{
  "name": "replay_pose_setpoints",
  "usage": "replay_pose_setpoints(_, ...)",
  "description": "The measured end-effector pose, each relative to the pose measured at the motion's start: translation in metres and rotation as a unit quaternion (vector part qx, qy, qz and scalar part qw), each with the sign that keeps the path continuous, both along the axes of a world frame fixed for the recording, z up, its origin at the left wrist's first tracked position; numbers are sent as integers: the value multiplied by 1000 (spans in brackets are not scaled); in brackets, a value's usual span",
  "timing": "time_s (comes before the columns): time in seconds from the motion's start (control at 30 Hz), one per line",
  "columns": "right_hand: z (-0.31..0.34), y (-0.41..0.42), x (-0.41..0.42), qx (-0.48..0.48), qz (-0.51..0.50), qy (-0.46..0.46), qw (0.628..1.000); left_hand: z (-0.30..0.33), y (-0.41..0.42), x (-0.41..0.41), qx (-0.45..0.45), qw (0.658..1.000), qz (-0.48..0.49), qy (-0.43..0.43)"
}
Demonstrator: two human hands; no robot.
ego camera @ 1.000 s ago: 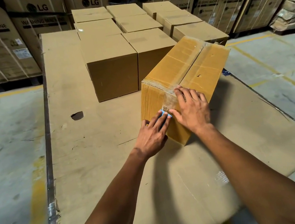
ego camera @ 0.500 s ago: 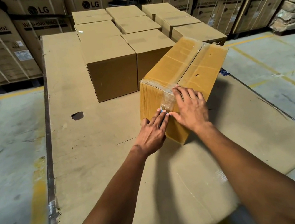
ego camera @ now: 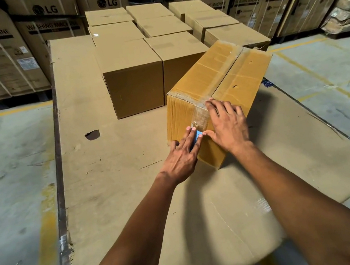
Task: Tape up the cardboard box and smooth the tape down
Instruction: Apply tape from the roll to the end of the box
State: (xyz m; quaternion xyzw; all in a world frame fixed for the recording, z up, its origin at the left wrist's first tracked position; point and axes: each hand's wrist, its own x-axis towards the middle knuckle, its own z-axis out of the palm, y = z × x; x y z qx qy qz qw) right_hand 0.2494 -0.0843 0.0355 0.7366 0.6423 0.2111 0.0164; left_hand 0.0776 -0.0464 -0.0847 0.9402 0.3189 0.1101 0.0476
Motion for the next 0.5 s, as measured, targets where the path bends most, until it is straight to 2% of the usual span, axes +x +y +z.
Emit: replay_pose_setpoints(0.5, 2, -1, -3, 20, -8, -7, 1000, -2, 8, 9, -26, 999, 12, -19)
